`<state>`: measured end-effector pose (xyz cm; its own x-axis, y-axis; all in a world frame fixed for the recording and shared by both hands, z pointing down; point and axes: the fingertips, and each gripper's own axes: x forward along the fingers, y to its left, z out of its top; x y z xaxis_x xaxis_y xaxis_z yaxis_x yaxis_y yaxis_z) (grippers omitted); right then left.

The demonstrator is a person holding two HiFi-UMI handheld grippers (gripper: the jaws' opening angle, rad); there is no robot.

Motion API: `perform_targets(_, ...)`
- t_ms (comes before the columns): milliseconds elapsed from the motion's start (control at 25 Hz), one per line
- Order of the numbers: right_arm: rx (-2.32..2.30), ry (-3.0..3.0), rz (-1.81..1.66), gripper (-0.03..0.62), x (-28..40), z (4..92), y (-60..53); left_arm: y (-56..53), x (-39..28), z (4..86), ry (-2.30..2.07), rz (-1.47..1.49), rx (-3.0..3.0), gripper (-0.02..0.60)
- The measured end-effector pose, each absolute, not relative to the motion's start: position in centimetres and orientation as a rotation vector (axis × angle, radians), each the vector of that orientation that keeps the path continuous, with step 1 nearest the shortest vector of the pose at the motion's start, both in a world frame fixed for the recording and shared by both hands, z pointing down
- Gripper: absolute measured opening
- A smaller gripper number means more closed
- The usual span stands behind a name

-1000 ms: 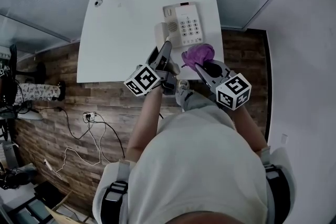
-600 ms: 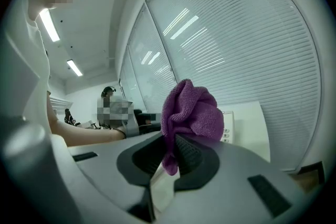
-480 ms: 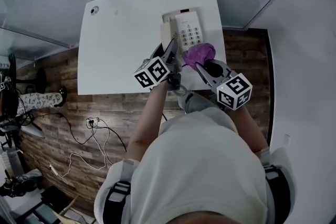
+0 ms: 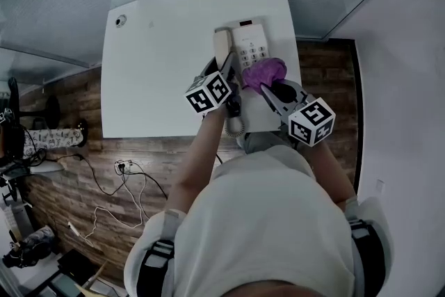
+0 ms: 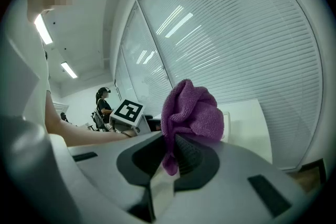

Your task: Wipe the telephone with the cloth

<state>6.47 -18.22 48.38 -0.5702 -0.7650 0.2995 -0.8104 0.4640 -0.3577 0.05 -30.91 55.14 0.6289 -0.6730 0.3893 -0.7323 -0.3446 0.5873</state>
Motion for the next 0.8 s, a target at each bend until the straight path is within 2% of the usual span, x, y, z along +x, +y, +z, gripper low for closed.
perform_targets(800,1.394,-2.597,0.75,0.046,7.7,49.3,-21.0,-32.9,1.3,56.1,-1.212,0.199,2.121,0.229)
